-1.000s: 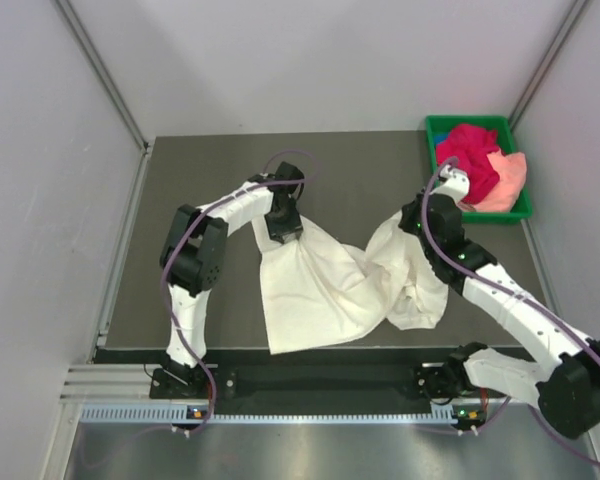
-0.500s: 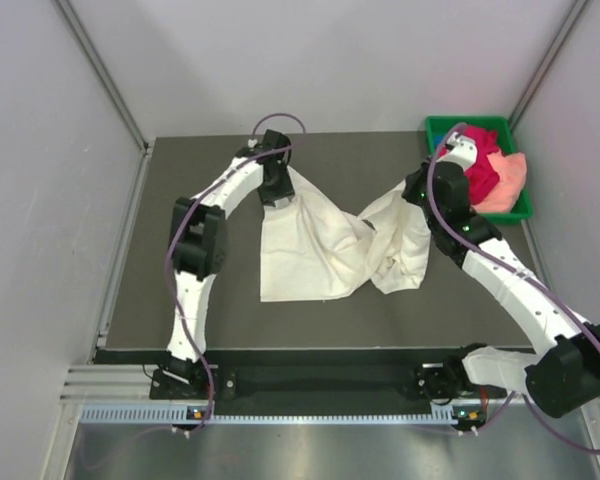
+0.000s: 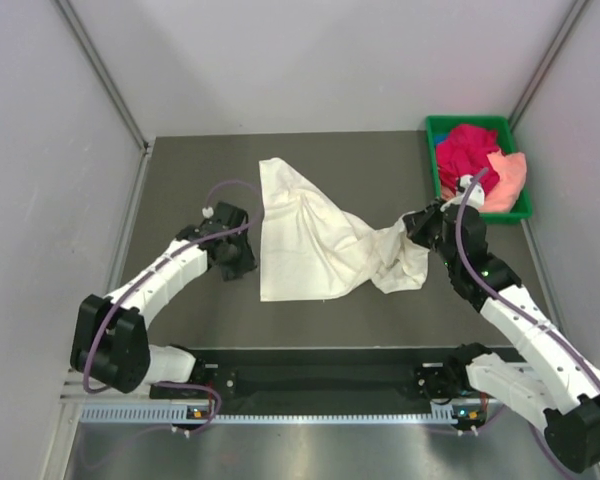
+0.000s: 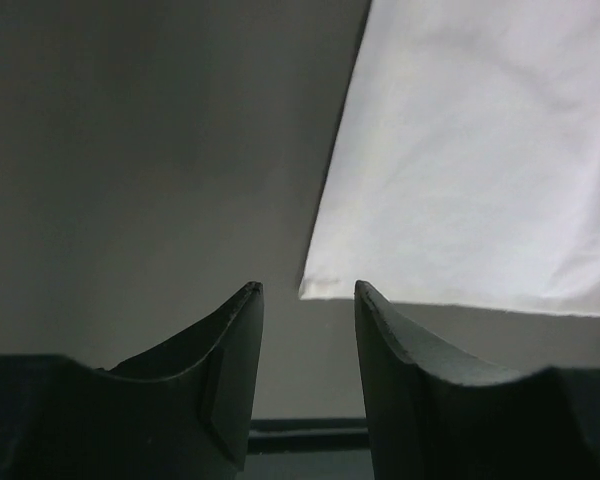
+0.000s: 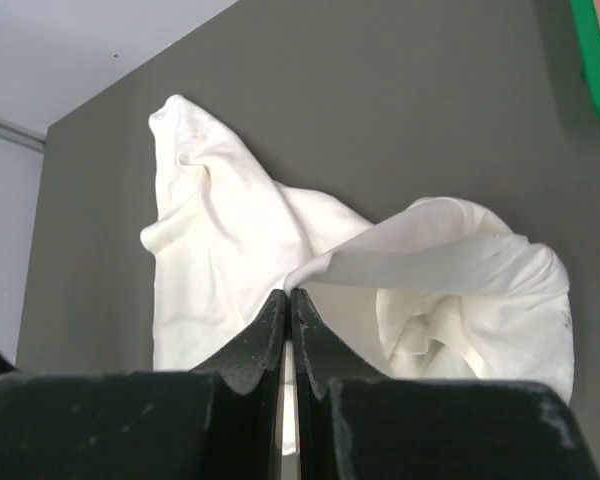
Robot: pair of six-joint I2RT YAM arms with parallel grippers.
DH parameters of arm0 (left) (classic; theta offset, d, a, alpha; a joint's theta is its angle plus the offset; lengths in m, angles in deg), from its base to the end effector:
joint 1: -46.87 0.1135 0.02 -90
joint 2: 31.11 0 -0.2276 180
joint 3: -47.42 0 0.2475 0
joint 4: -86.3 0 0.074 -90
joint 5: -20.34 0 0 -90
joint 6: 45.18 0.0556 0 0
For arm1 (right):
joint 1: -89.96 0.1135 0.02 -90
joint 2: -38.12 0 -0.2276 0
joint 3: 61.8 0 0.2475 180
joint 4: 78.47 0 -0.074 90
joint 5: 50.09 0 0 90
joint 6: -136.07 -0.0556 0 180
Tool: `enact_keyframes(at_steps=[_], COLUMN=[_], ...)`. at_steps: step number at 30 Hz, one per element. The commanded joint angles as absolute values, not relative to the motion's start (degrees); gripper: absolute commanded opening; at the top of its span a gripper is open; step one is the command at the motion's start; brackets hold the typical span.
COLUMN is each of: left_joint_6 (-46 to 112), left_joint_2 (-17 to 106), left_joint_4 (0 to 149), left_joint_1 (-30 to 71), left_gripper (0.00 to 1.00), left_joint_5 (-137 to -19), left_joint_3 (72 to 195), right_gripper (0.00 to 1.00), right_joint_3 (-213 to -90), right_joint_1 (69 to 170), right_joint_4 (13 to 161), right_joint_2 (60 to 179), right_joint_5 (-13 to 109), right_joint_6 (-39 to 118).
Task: Fold and stack the t-shirts
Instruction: Flatten the tshirt out
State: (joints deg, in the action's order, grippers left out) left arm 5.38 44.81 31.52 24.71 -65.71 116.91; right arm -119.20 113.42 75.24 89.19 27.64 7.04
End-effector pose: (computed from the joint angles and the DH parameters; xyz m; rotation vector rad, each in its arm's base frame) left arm 0.2542 -0.0994 0.1931 -0.4233 2.6288 -0.2711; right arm 0.2282 0.0861 0.2740 0.4078 1.9035 0.5272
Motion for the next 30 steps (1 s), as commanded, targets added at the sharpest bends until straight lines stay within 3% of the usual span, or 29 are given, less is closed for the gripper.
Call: enact_keyframes(at_steps=[1,5,18,30], left_joint_6=[0.02,-4.91,-9.49,-10.46], left_joint_2=[45.79,48.25,51.51,56.34], left_joint_4=[38.24,47.83,32.73,34.83], left_joint_1=[24.19,21.57,11.45,11.36], left_gripper=[0.47,0.45,0.46,0.46], left_joint_5=[-74.27,-82.31,-56.84,-56.21], left_joint_3=[110.16,105.40,112.78,110.59], right_gripper=[0.00,0.00,0.00,0.00], right_joint_3=[-118.63,-117.23,-114.41,-113.62], right_joint_1=[113.51,113.60,113.51,113.51], right_joint_4=[75.02,73.26,71.32,71.32], right_joint_2=[86.73,84.97,79.96,79.87], right_joint_5=[29.19,29.45,29.19,29.98], right_joint_6=[5.82,5.73,5.73,5.73])
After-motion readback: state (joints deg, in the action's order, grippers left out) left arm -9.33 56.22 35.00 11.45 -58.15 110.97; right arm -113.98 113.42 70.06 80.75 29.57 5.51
